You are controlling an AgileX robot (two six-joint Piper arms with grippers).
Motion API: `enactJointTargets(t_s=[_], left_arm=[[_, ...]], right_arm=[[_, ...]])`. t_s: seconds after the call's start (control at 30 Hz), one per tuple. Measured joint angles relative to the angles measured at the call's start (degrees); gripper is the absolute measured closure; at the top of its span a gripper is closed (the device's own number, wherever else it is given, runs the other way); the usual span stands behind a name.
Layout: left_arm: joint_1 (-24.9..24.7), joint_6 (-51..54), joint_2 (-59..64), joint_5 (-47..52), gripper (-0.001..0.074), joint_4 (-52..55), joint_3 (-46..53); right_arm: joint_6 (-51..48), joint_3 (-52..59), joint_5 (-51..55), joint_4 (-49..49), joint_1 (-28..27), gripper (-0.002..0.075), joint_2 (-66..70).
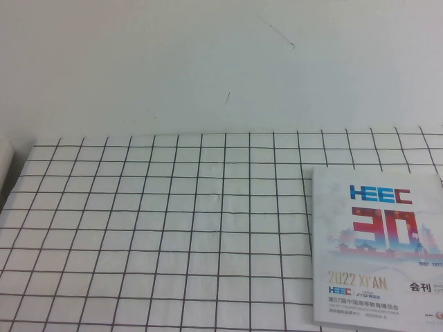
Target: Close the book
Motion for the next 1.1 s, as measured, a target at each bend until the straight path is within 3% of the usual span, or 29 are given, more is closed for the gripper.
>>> enactJointTargets(t_s=[0.33,1.1], left_arm=[[0.0,0.0,0.0,0.0,0.0738,0.0,0.0],[0.0,1.4,-0.02,0.22,0.0738,0.0,-0.04]], right_arm=[[2.7,16.77,-7.03,6.2,-4.96,0.0729,-8.67],[2.62,17.0,-7.62,7.06,-5.16,0.0729,-8.8]])
